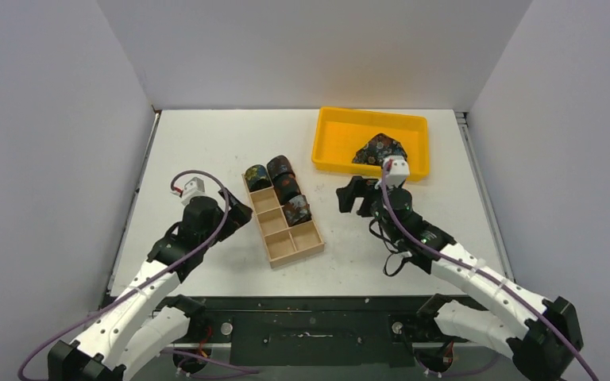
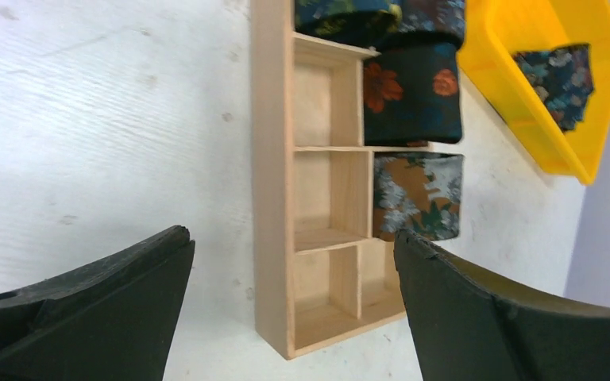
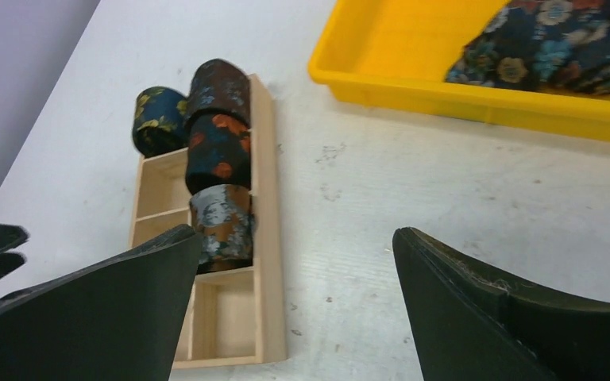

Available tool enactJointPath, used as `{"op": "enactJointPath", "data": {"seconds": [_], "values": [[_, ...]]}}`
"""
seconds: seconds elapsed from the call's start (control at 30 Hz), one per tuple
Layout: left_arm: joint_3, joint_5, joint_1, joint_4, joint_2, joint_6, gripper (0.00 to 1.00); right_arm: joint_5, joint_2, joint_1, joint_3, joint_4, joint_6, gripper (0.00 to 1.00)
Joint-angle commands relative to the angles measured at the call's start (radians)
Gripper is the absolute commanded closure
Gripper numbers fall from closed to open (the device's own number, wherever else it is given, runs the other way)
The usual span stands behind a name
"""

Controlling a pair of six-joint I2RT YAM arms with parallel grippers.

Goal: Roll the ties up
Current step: Reset both arms

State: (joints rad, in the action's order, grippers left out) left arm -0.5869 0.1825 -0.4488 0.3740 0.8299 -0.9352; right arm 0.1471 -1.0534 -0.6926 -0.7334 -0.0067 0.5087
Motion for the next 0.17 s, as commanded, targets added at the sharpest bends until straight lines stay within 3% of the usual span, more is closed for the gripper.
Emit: {"op": "enactJointPath", "data": {"seconds": [0.0, 0.13], "values": [[-0.05, 0.178, 0.007, 0.217, -0.057, 0.021, 0.03, 0.24, 0.128, 0.007, 0.114, 0.024, 0.0, 0.05], [-0.042, 0.202, 0.007, 0.21, -0.111, 0.071, 0.04, 0.277, 0.195, 0.01, 0.155, 0.015, 0.008, 0.04]]}}
